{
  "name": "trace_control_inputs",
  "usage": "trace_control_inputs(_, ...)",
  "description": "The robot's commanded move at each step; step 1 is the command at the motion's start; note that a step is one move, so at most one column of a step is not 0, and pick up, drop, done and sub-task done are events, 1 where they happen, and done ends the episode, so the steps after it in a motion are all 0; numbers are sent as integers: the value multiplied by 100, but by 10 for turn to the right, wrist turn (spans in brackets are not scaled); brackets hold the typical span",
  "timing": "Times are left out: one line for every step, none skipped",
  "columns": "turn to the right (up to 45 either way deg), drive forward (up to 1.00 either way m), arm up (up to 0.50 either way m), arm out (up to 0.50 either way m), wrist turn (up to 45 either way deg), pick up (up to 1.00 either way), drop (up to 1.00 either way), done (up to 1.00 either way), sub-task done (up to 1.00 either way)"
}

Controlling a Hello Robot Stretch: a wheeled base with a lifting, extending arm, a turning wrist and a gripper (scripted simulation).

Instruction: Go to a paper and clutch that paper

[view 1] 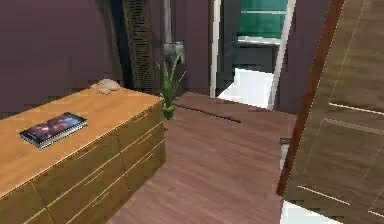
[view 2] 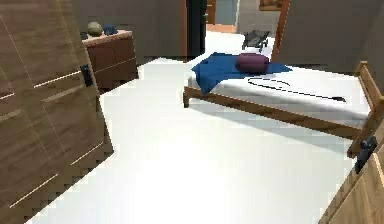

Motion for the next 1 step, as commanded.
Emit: trace_control_inputs(270,0,0,0,0,0,0,0,0)
